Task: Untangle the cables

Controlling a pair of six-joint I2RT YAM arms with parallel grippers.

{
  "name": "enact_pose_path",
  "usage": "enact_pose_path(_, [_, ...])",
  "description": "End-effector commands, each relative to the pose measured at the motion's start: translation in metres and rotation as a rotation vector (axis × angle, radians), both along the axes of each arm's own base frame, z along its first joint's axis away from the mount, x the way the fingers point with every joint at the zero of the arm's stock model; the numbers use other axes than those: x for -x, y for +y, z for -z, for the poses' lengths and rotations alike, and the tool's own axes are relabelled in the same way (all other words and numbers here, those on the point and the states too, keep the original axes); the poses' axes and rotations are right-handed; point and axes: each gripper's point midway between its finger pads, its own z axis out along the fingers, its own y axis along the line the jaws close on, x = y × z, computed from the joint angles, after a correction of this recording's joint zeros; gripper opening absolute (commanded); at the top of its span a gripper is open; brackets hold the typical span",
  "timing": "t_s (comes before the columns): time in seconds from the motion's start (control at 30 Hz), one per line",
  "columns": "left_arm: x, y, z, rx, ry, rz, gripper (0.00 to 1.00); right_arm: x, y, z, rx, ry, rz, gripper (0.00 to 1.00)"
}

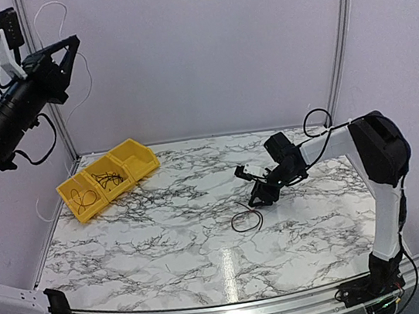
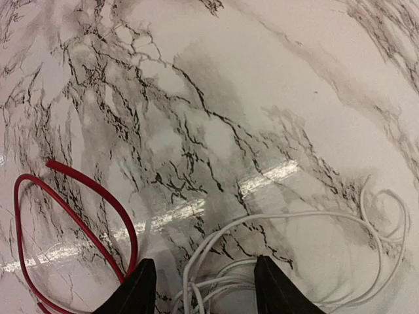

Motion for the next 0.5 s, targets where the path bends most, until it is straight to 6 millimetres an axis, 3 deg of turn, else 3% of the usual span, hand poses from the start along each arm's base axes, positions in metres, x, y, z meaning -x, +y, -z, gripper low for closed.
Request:
enact_pose_path(0.0, [-0.016, 0.002, 0.032, -0.087, 0.061, -0.092, 0.00, 0.012, -0.018, 0.008, 0.051, 0.085, 0.046, 0.54])
enact_pose_path(0.3, [-0.032, -0.005, 0.093, -0.219, 0.187, -0.145, 0.00, 0.009, -0.022, -0.056, -0.014, -0.037, 0.071, 0.73])
enact_pose_path(0.47, [-0.049, -0.012, 0.115, -0.260, 0.230, -0.140, 0.00, 0.012, -0.028, -0.095, -0.053, -0.111, 0.085, 0.76])
